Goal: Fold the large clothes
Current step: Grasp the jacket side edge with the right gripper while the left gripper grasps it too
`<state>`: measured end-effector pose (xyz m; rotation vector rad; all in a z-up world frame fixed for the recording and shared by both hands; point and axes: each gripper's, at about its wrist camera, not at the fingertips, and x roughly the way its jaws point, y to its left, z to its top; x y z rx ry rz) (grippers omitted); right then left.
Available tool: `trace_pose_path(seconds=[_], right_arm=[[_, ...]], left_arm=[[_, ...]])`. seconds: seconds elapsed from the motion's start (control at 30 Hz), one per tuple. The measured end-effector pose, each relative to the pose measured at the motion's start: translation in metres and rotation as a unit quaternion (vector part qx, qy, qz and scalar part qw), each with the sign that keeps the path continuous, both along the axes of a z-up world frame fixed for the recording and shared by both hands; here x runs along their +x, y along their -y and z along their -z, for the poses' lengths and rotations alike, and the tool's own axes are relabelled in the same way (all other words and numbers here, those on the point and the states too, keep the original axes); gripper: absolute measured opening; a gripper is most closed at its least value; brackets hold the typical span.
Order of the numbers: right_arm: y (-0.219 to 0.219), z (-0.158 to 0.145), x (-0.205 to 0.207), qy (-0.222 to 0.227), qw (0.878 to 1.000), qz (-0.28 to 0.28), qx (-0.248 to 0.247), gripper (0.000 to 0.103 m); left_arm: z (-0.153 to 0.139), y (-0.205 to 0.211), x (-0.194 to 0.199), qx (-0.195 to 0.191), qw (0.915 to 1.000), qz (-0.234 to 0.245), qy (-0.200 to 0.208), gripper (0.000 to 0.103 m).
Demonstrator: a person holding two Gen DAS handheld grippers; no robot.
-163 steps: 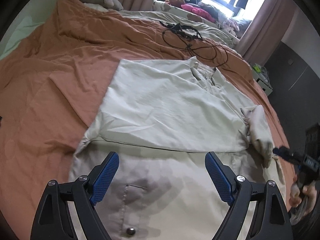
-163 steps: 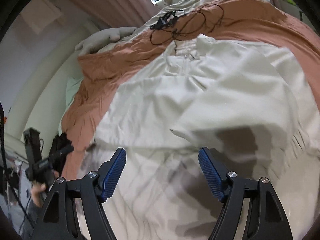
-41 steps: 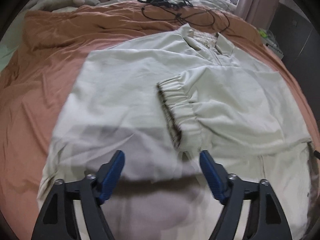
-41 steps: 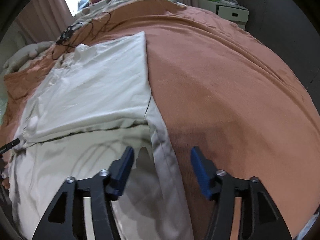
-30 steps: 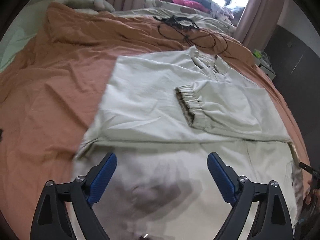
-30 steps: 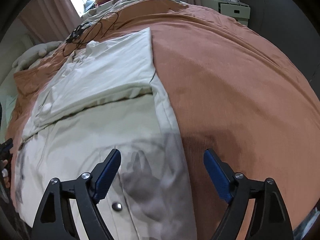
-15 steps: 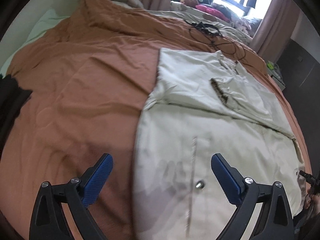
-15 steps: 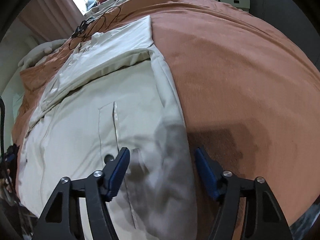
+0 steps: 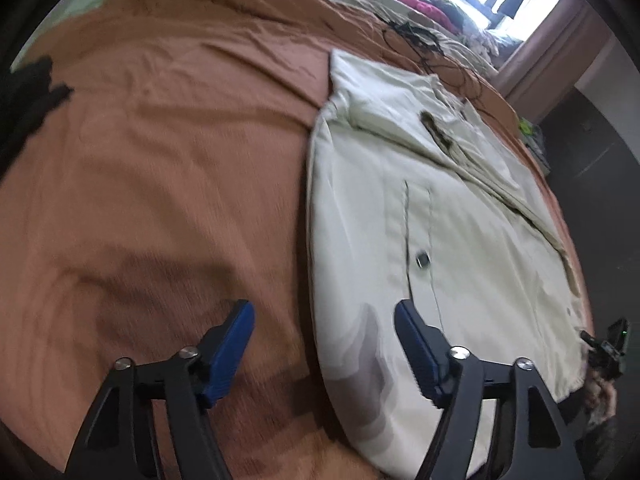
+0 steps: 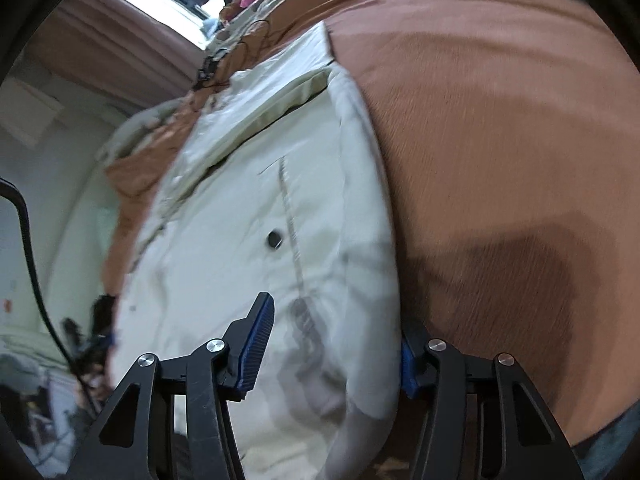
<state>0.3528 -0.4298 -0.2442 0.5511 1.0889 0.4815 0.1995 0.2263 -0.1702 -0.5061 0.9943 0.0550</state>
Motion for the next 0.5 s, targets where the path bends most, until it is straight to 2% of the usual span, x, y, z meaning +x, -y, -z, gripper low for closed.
trace_pose_path(seconds=[0.2, 0.5], right_arm=[[-0.008, 0.006, -0.016, -0.006, 0.999, -0.008, 0.046, 0.055], [-0.004, 0.017, -0.024, -0.016, 0.994, 0.012, 0.104, 0.055]], left_arm=[[0.011, 0.000, -0.022, -0.063, 0.9980, 0.007, -0.005, 0.067], [0.017, -0.006, -0.034, -0.122, 0.9925, 0.000, -0.001, 0.067]])
